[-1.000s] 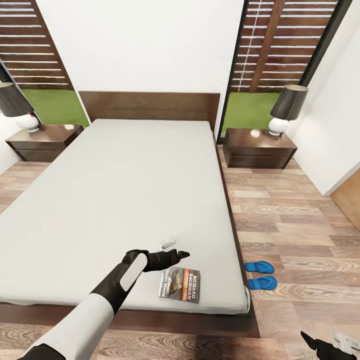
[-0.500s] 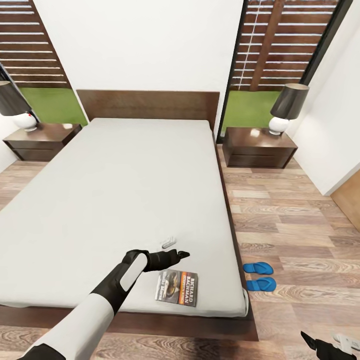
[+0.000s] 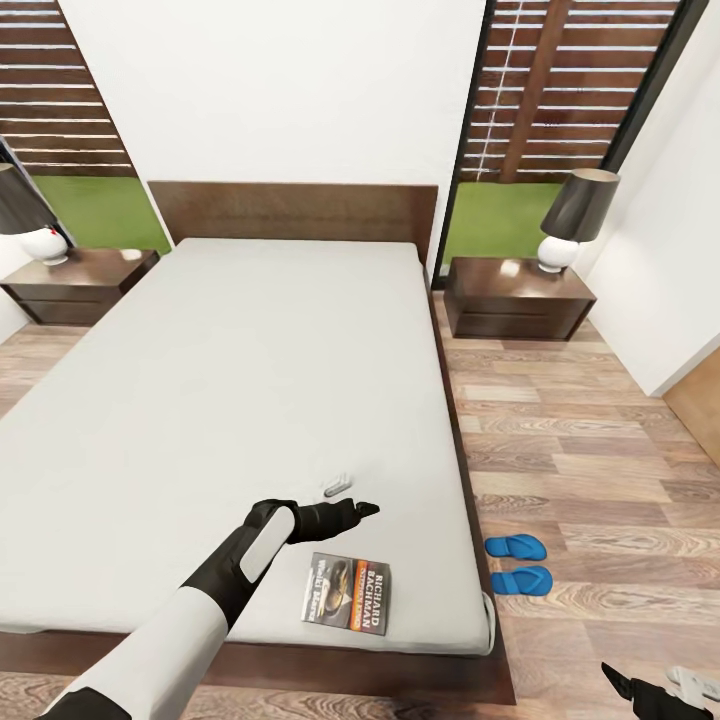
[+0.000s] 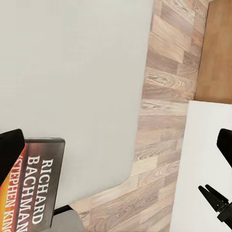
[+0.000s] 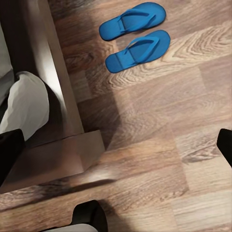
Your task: In the bedroom, move the book from the bed onto either nightstand, and place the two sandals side by side next to the bed.
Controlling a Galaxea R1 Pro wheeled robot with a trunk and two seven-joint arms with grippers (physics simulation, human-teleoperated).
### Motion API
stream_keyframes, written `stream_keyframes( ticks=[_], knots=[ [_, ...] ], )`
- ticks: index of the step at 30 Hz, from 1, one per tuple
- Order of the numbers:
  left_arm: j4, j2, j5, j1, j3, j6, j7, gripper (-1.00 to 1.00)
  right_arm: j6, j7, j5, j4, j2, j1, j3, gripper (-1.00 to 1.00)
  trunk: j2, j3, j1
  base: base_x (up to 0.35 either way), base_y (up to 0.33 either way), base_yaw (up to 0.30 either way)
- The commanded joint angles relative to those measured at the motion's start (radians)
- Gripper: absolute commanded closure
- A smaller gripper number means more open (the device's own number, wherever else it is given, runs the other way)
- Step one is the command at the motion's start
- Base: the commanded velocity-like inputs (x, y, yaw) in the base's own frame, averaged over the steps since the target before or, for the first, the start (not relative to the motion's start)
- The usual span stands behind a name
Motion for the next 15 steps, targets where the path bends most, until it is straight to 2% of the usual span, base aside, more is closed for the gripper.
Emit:
stream_keyframes(
  ticks=[1, 5, 11, 15],
  knots=[
    [0.0, 0.0, -0.001, -0.001, 0.0, 0.003, -0.002, -1.0, -0.002, 0.006, -0.006, 0.002, 0.0, -0.001, -0.001, -1.0, -0.001, -0.001, 0.0, 0.007, -0.003, 0.0],
    [0.0, 0.0, -0.001, -0.001, 0.0, 0.003, -0.002, -1.0, -0.002, 0.006, -0.006, 0.002, 0.0, -0.001, -0.001, -1.0, -0.001, -0.001, 0.0, 0.003, -0.001, 0.0],
    [0.0, 0.0, -0.001, -0.001, 0.0, 0.004, -0.002, -1.0, -0.002, 0.006, -0.006, 0.002, 0.0, -0.001, -0.001, -1.0, -0.043, -0.02, 0.023, 0.0, 0.0, 0.0],
    [0.0, 0.0, -0.001, -0.001, 0.0, 0.004, -0.002, -1.0, -0.002, 0.006, -0.006, 0.002, 0.0, -0.001, -0.001, -1.0, -0.043, -0.02, 0.023, 0.0, 0.0, 0.0]
  ],
)
